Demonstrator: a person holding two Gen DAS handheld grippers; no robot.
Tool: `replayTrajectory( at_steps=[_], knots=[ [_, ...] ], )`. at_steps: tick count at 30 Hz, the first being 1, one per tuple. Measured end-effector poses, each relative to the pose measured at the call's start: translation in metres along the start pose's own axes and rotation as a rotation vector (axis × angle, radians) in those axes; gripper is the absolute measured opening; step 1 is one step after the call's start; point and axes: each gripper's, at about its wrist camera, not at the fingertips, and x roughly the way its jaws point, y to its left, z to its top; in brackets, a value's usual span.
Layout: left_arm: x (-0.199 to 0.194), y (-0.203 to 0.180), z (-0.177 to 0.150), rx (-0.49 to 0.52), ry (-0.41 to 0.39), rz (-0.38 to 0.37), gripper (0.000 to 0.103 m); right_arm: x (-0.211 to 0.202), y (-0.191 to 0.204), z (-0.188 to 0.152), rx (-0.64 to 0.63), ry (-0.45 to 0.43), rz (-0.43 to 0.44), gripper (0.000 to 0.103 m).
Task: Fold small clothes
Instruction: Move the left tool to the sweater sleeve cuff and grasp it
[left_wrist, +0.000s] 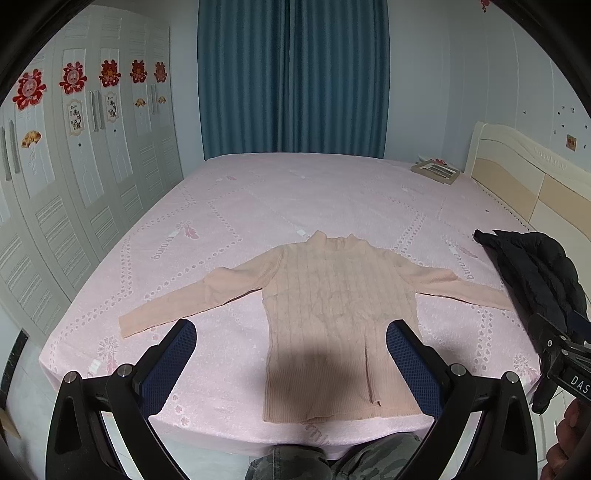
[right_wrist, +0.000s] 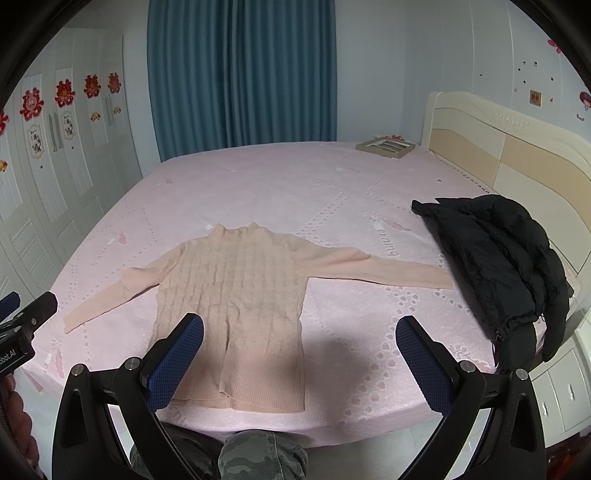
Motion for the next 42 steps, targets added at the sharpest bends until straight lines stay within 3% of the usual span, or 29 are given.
replayTrajectory(
  at_steps=[12,21,28,33,36,42],
  knots=[
    [0.007,0.005,0.002,-0.008,-0.003,-0.004,0.103,0.005,0.004,0.002,-0.005,0.001,-0.004,0.102],
    [0.064,0.042,-0.006,-0.119,0.068,-0.006,0.103,0.046,0.017,-0.003,-0.036,0.053,-0.014,0.102],
    [0.149,0.094,-0.038,-0.193,0.19,0.027,0.098,0.11,0.027,-0.023,-0.072,0.114,-0.007,0.102],
    [0.205,0.158,-0.068,-0.349,0.244,0.068,0.097,0.164,0.02,-0.042,-0.004,0.224,0.03,0.097],
    [0.234,0.2,-0.086,-0.452,0.27,0.095,0.085,0.195,0.014,-0.052,0.035,0.274,0.046,0.091],
    [0.276,0.282,-0.114,-0.646,0.263,0.191,0.084,0.23,0.005,-0.063,0.071,0.281,0.065,0.086]
  ],
)
